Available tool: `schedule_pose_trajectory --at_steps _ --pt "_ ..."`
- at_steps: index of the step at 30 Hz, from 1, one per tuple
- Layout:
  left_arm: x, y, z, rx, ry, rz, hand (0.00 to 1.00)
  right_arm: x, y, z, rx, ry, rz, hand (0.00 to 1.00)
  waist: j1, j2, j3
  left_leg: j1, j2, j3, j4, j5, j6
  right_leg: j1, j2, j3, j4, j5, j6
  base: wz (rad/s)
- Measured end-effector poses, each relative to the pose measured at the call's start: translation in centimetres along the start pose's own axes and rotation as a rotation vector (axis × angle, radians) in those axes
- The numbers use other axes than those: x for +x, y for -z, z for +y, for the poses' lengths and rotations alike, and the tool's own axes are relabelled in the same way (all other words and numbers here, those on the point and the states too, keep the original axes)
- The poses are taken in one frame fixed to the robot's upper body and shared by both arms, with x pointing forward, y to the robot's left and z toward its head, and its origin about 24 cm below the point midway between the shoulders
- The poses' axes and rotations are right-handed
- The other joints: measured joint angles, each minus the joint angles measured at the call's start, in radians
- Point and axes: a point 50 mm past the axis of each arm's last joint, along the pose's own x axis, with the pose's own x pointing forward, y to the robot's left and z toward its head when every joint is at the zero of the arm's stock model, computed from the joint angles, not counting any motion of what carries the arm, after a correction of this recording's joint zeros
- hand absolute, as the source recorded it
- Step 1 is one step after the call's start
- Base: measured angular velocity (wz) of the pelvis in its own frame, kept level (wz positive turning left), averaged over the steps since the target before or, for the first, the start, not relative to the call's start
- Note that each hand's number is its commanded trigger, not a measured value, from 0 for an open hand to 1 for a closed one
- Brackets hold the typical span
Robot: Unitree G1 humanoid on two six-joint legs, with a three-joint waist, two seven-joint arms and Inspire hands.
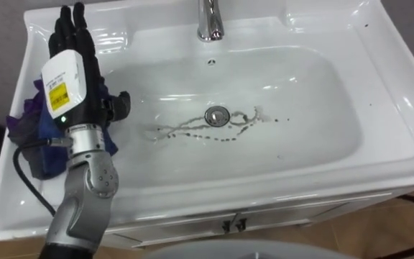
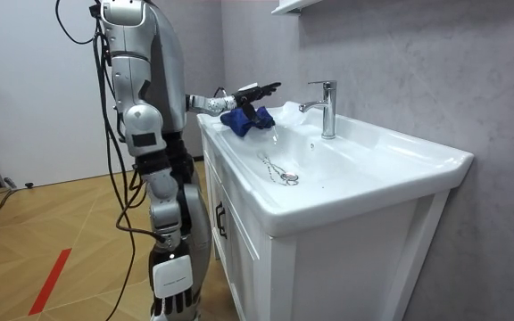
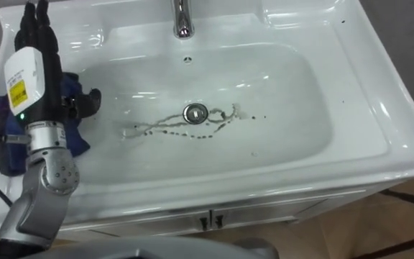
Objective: Wipe basin
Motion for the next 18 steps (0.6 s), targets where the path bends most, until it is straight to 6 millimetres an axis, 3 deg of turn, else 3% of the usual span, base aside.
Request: schedule_pose_trajectory --at_steps 7,18 --pt "-1.6 2.3 -1.4 0.053 0.084 0.101 0.00 0.0 -0.1 -0.1 0.017 0.019 -0.008 0.00 0.003 -0.004 0.0006 0.002 0.000 0.002 -0.001 0.000 0.000 0.001 0.000 0.002 0.000 0.000 0.000 0.00" --pt "-2.1 2.8 -2.0 0.054 0.113 0.148 0.00 0.0 0.0 0.0 0.002 0.020 0.020 0.00 0.028 0.002 -0.0043 -0.005 -0.001 0.001 0.004 0.000 0.000 -0.004 -0.001 0.001 0.002 0.000 0.000 0.00"
